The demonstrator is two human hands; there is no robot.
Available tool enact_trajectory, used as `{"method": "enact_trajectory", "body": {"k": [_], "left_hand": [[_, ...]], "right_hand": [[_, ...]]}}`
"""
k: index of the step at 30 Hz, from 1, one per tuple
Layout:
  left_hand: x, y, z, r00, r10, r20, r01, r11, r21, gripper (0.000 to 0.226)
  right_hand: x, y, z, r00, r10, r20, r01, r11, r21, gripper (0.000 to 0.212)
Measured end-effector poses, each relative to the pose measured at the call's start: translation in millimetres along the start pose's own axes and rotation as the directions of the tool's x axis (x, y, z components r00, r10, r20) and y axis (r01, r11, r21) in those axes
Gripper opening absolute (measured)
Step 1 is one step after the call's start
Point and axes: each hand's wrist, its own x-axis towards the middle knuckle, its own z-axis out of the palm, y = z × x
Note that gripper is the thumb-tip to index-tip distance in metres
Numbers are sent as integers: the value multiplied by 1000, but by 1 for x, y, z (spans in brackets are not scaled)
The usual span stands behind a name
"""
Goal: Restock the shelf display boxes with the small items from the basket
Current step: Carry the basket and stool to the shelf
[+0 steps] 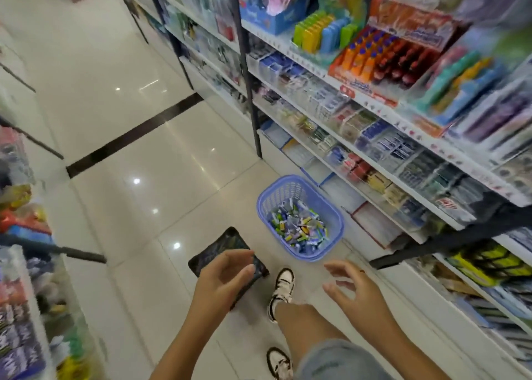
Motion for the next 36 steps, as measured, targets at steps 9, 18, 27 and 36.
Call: {"method": "enact_trajectory", "body": {"k": [9,18,27,36], "left_hand": [[190,27,34,978,3,210,-32,990,134,13],[330,13,86,890,-6,457,-151,940,306,13],[481,-106,142,743,-263,615,-221,772,596,23],[613,-299,216,581,-372,724,-533,499,684,36]], "right_hand": [[137,3,-3,962,213,-173,-195,974,116,29],[242,32,-3,916,362,-173,-366,931,12,34],[333,147,46,784,588,-202,-609,790,-65,51],[454,338,105,739,652,-167,-673,712,-200,70]]}}
